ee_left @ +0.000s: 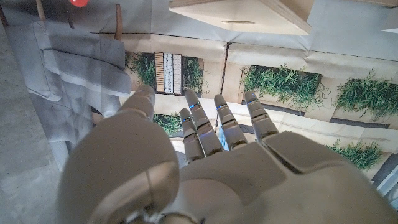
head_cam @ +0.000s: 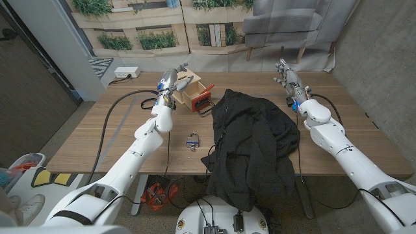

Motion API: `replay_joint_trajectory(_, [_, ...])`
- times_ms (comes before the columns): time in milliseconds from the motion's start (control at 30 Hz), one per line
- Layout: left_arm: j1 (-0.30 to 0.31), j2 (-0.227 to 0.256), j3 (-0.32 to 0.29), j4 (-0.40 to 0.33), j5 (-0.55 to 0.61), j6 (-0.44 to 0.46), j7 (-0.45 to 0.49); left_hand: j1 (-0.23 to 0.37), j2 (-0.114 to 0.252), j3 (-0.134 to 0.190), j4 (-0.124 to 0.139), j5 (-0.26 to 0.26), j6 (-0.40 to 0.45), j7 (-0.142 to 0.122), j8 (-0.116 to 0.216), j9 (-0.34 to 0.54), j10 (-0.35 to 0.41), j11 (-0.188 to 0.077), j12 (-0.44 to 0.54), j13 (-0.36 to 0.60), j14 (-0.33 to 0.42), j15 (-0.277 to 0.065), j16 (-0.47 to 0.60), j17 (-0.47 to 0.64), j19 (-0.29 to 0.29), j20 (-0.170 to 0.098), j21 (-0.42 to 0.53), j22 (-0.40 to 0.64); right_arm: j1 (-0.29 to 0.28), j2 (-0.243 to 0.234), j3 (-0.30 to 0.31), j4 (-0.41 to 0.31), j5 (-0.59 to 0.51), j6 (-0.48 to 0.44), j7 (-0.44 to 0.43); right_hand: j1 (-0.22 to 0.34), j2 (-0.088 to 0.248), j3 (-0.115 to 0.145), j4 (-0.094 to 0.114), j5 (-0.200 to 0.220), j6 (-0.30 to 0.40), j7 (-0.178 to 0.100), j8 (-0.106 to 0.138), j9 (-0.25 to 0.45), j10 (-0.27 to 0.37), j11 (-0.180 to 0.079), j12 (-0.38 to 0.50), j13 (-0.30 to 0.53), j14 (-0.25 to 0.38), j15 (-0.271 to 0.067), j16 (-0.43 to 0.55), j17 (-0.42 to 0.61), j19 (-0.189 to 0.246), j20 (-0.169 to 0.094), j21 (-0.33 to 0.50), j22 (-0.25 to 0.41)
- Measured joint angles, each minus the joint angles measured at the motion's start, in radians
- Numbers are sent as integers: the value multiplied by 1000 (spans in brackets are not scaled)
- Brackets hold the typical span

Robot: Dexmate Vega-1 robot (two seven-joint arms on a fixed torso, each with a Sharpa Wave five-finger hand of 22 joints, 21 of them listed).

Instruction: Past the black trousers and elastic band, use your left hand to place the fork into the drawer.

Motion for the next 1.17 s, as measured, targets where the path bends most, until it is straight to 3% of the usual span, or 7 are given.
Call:
replay_joint_trajectory(233, [1, -2, -29, 13, -31, -59, -9, -8, -3, 0, 0, 0, 0, 0, 0, 0, -8, 19, -10, -4, 0, 0, 0, -4, 0, 0, 0, 0, 12, -6, -11, -7, -13, -3, -14, -4, 4, 0, 0, 0, 0, 0, 0, 0, 0, 0, 0, 0, 0, 0, 0, 0, 0, 0, 0, 0])
replay_joint_trajectory(400, [1, -1, -39, 21, -41, -96, -10, -35, -8, -8, 8, 0, 7, 7, 0, 0, -13, 60, -23, -13, -9, 4, -5, -12, 0, 0, 0, 0, 16, -12, -16, -16, -21, -4, -24, -4, 4, 0, 0, 0, 0, 0, 0, 0, 0, 0, 0, 0, 0, 0, 0, 0, 1, 1, 0, 0])
replay_joint_trajectory(600, [6, 8, -53, 29, -43, -135, -2, -126, -9, -39, 47, 0, 17, 9, 0, -5, -61, 117, -63, -33, -22, 5, -10, -21, 0, 0, 0, 0, 17, -17, -21, -23, -27, -7, -36, -8, 0, 0, 6, 0, 0, 0, 0, 0, 0, 0, 0, 0, 0, 0, 4, 0, 4, 4, 0, 0])
replay_joint_trajectory(733, [8, 12, -60, 37, -50, -173, 4, -186, -3, -55, 78, -5, 7, 29, 0, -5, -99, 137, -84, -46, -37, 2, -13, -21, -3, 11, 0, 0, 17, -18, -26, -25, -29, -7, -40, -8, 0, 0, 6, 0, 0, 0, 0, 0, 0, 0, 0, 0, 0, 0, 4, 0, 4, 4, 0, 0])
replay_joint_trajectory(900, [8, 13, -66, 52, -56, -220, 14, -251, -10, -80, 102, -6, -13, 37, -10, -8, -168, 155, -115, -60, -63, 14, -21, -26, -9, 16, 0, 0, 17, -20, -28, -26, -29, -1, -41, -16, 2, 0, 6, 0, 0, 0, 0, 0, 0, 0, 0, 0, 0, 0, 4, 0, 4, 4, 0, 0])
replay_joint_trajectory(1000, [8, 11, -69, 60, -59, -241, 19, -299, -16, -91, 122, -9, -31, 40, -10, -10, -254, 158, -140, -73, -89, 27, -29, -26, -18, 25, -6, 0, 17, -21, -28, -24, -29, 3, -41, -17, 1, -5, 10, 0, 0, 0, 0, 0, 0, 0, 0, 0, 0, 0, 4, 0, 4, 4, 0, 0])
replay_joint_trajectory(1167, [6, 8, -72, 67, -59, -264, 24, -318, -21, -95, 126, -9, -32, 39, -10, -10, -288, 151, -146, -79, -98, 28, -29, -30, -23, 31, -7, 0, 23, -21, -30, -7, -26, 13, -36, -25, 1, -5, 10, 0, 0, 0, 0, 0, 0, 0, 0, 0, 0, 0, 4, 0, 4, 4, 0, 0])
